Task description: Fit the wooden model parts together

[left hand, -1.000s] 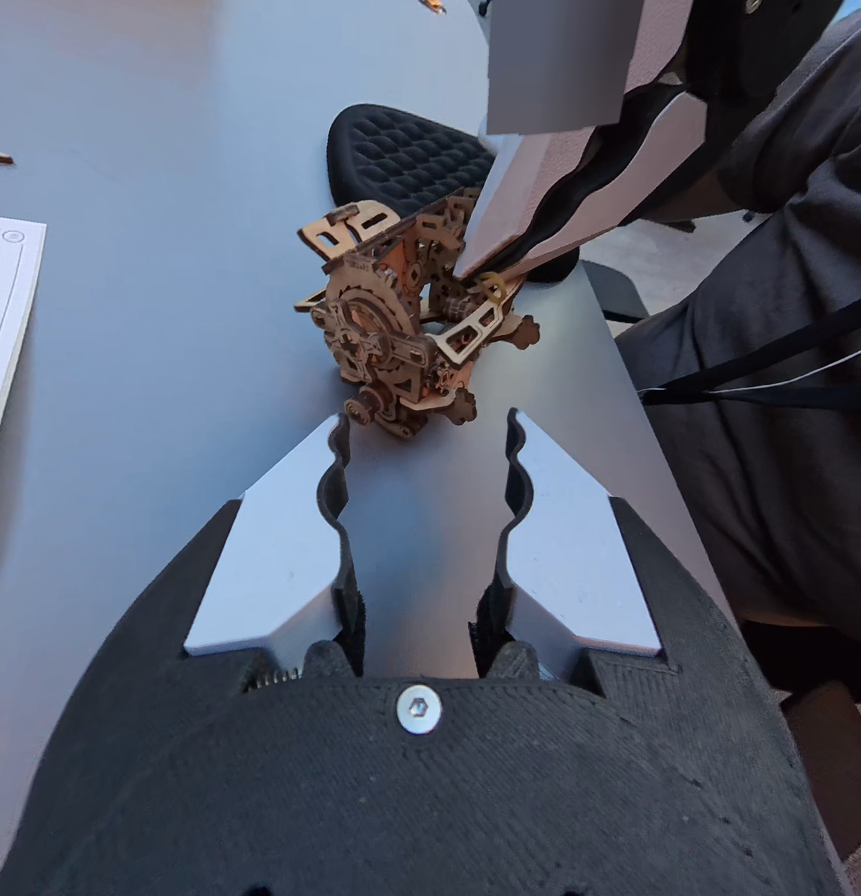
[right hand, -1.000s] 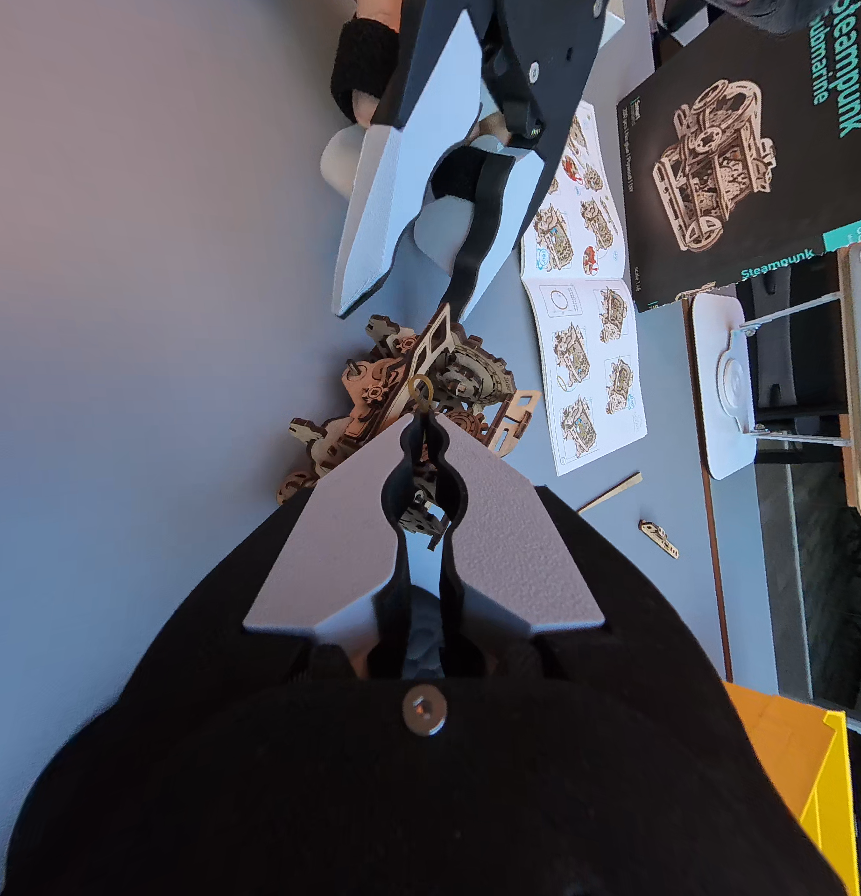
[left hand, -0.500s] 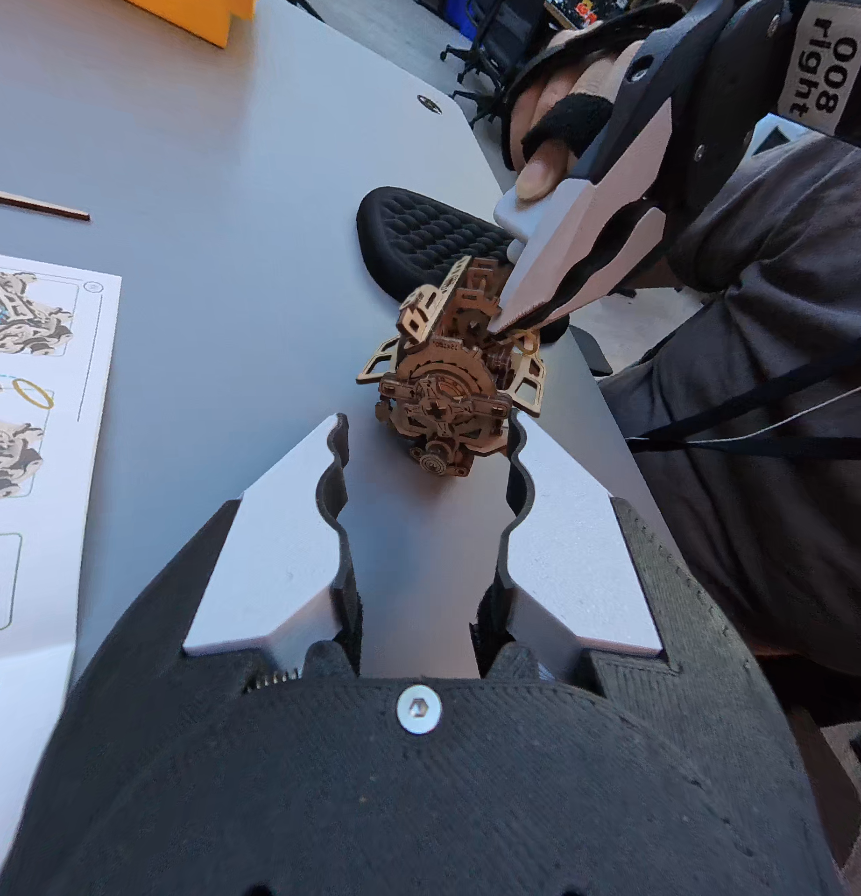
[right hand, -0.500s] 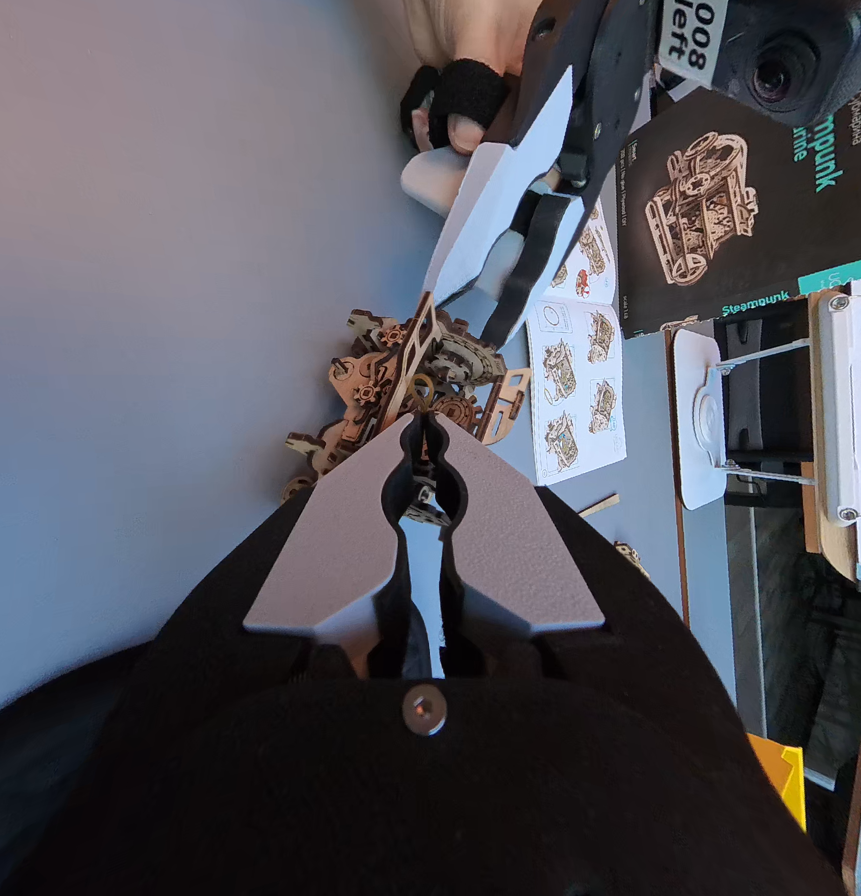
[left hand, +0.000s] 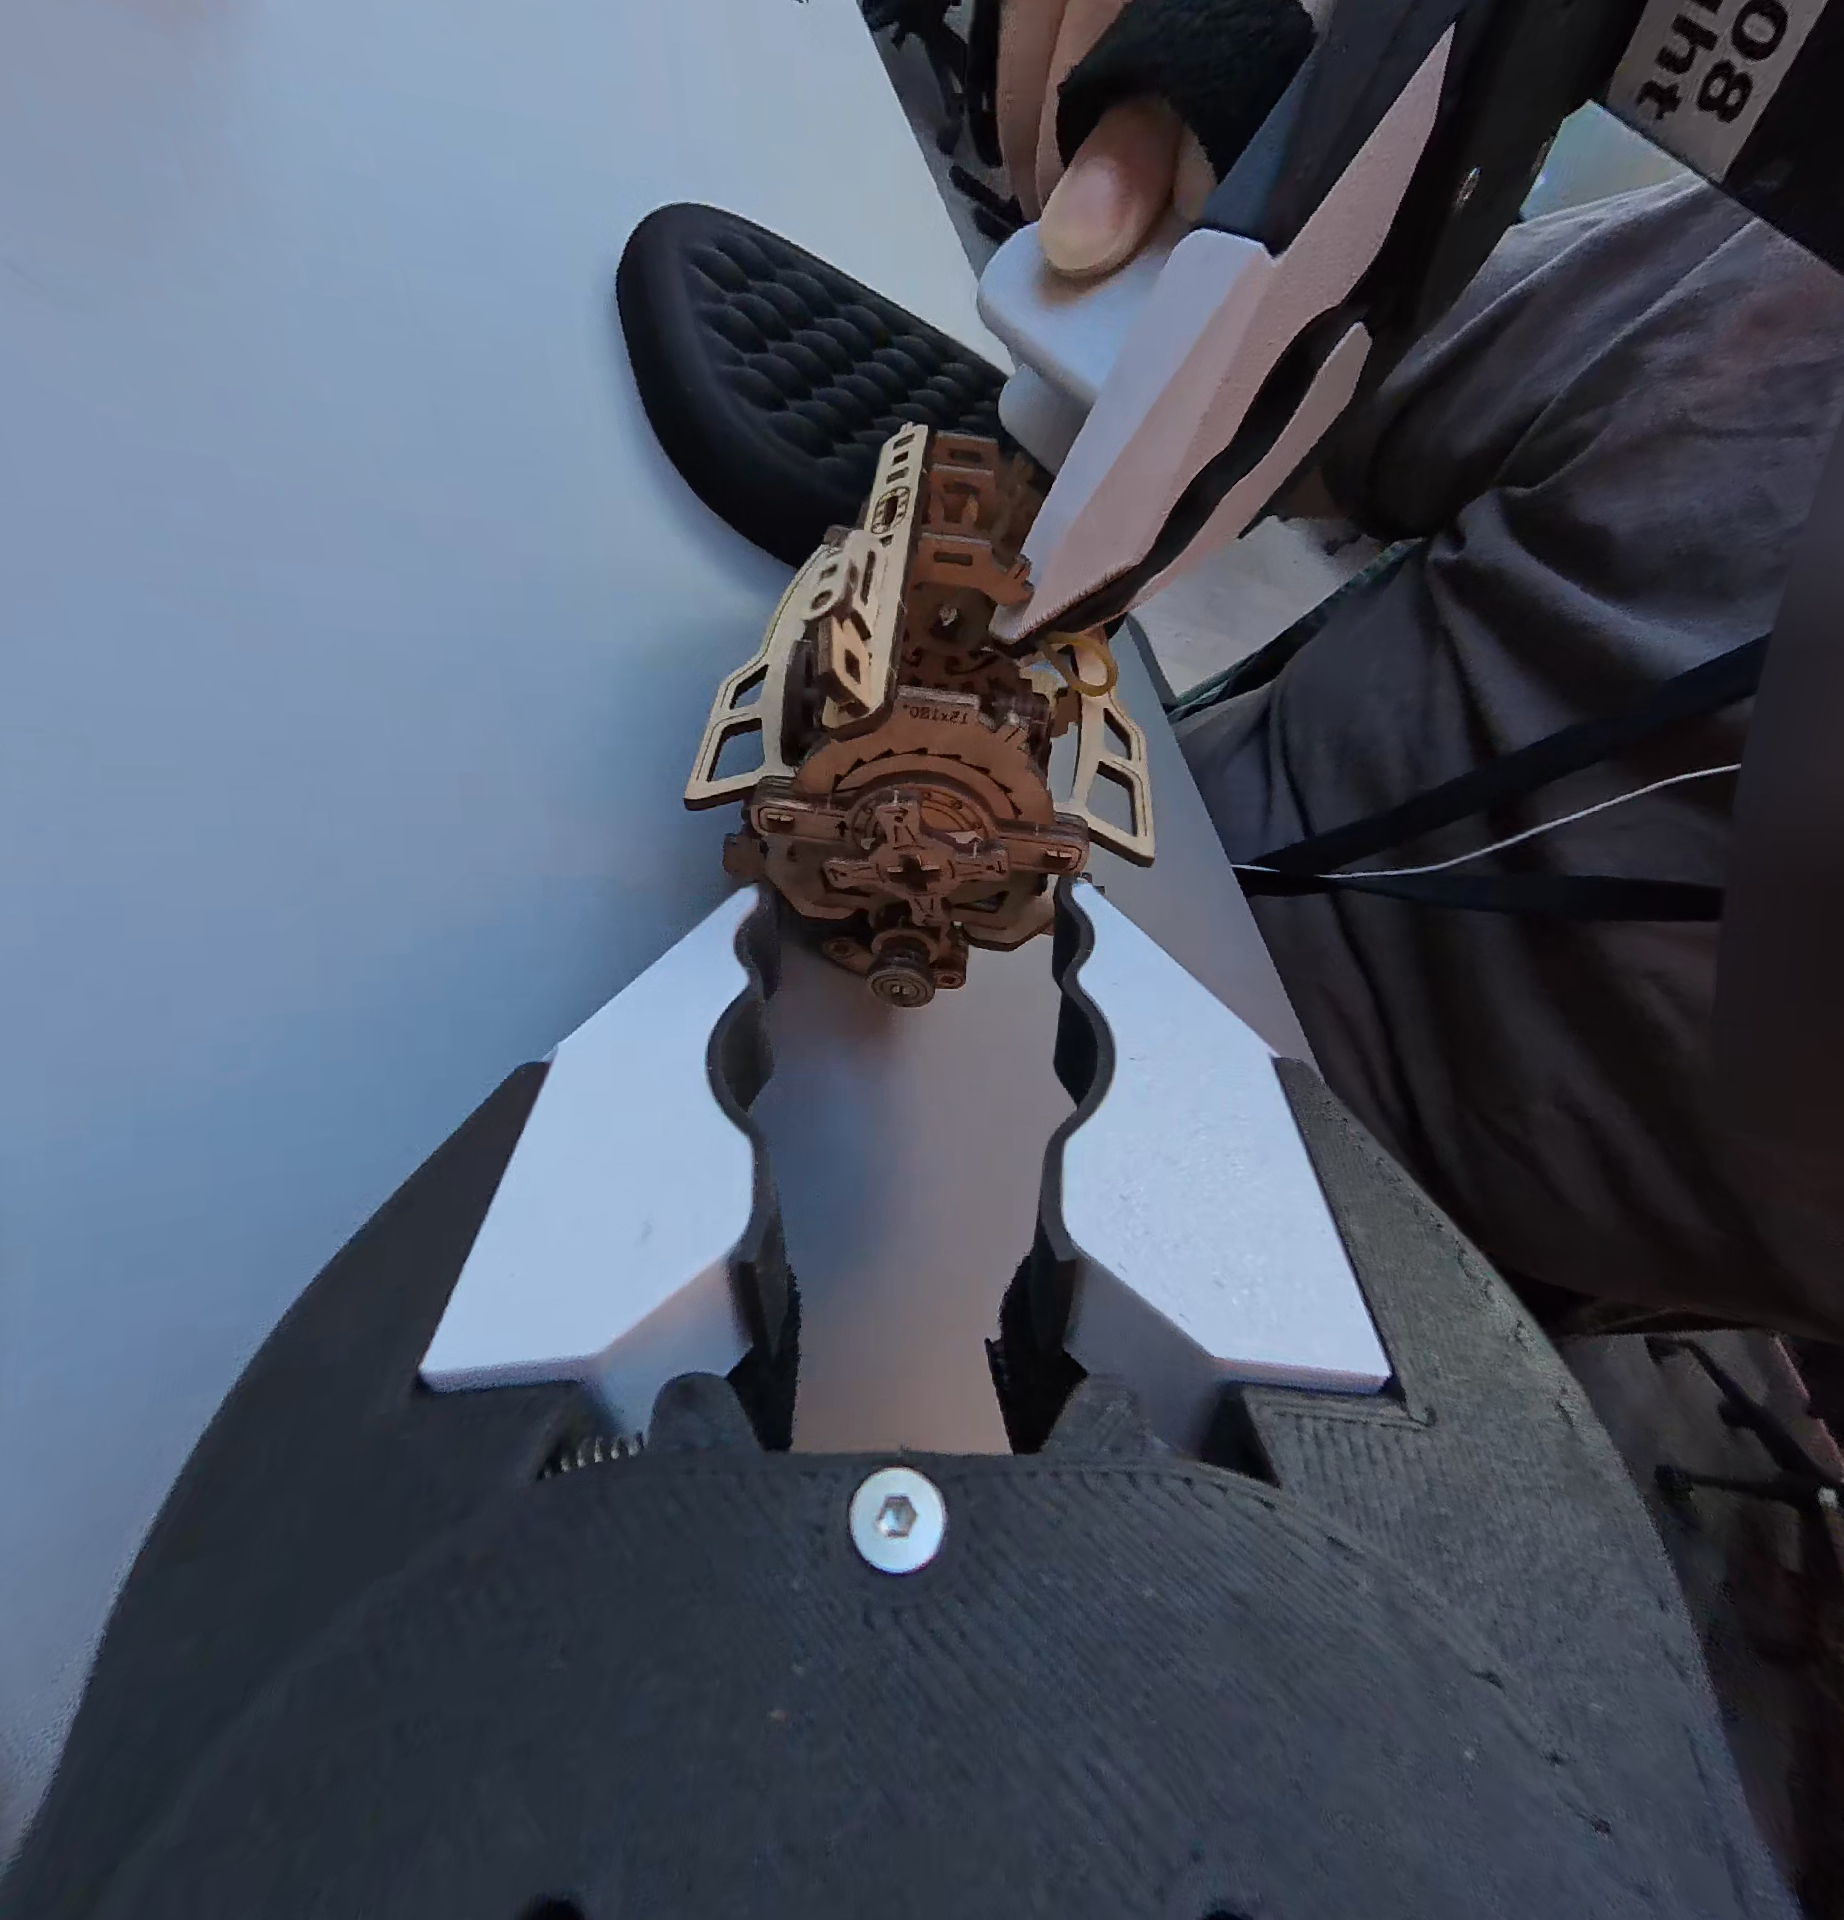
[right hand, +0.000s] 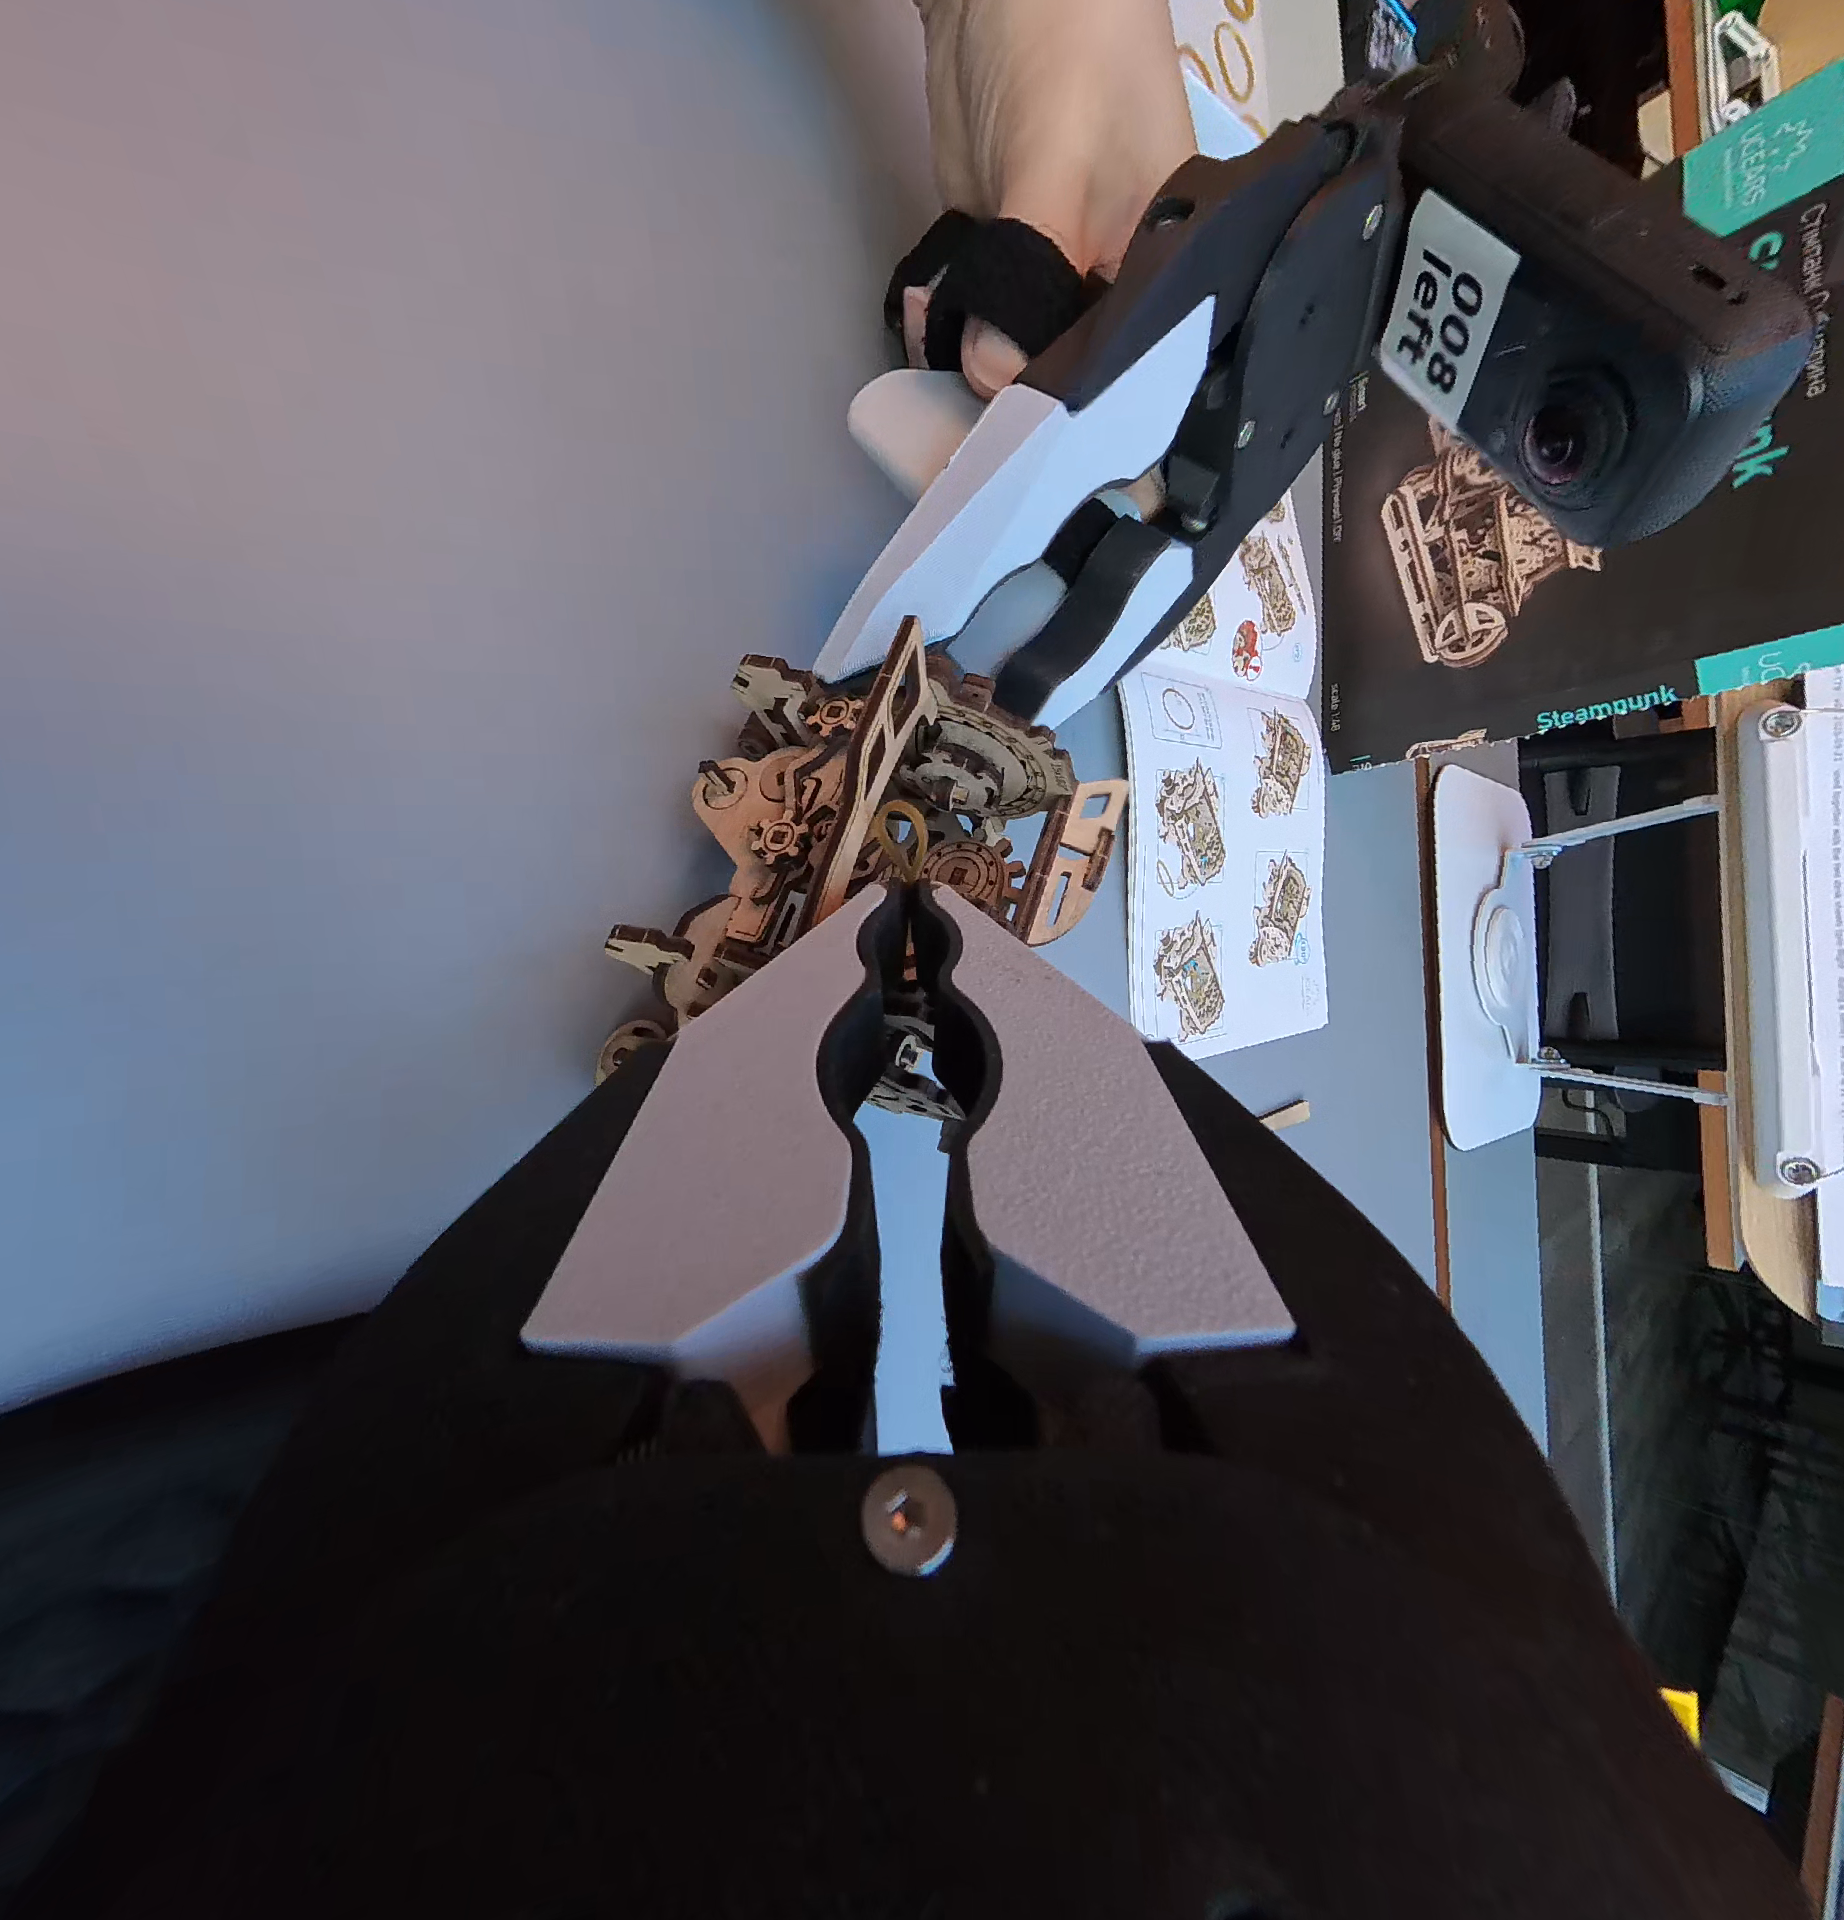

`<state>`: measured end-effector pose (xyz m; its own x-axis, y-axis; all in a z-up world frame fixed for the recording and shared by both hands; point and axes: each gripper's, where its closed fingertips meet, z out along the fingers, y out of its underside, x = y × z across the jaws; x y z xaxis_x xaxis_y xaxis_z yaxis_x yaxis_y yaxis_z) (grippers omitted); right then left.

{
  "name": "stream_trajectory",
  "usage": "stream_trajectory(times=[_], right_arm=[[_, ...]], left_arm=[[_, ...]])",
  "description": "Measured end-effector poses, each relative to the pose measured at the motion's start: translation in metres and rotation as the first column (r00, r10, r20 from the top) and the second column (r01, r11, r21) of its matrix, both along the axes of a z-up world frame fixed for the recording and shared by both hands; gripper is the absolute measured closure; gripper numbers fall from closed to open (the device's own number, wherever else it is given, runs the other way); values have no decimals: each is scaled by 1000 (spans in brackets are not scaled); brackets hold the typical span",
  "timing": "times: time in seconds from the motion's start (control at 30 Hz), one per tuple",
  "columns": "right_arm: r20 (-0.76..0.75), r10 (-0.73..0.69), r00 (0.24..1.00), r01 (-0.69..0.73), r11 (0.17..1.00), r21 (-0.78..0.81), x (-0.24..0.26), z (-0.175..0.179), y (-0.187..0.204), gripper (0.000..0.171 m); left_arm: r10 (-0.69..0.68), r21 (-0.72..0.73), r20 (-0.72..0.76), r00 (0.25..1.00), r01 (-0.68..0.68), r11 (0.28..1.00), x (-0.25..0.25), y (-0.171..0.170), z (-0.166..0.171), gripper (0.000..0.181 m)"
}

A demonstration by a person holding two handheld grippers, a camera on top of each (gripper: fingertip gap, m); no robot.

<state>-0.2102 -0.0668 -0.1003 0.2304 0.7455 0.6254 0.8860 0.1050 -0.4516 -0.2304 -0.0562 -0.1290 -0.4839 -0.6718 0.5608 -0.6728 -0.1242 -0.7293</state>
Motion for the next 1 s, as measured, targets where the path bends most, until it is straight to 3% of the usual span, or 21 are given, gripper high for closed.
stream_trajectory(times=[0.17, 0.37, 0.7, 0.87, 1.0], right_arm=[[13, -7, 1000, 7, 1000, 3, 3, -1, 1, 171], [21, 13, 1000, -14, 1000, 17, 4, -1, 0, 171], [175, 211, 962, -235, 964, 127, 2, -2, -12, 171], [217, 283, 934, -319, 936, 152, 0, -2, -17, 171], [207, 292, 934, -326, 932, 157, 1, -2, -16, 171]], left_arm=[[16, -34, 33, 999, -14, 999, 4, 0, 7, 129], [45, 76, 107, 993, -54, 996, 8, 0, 8, 132], [108, 283, 207, 972, -165, 945, 3, -13, 2, 132], [153, 266, 184, 971, -199, 943, 2, -8, 1, 111], [97, 256, 176, 980, -141, 956, 6, -12, 1, 120]])
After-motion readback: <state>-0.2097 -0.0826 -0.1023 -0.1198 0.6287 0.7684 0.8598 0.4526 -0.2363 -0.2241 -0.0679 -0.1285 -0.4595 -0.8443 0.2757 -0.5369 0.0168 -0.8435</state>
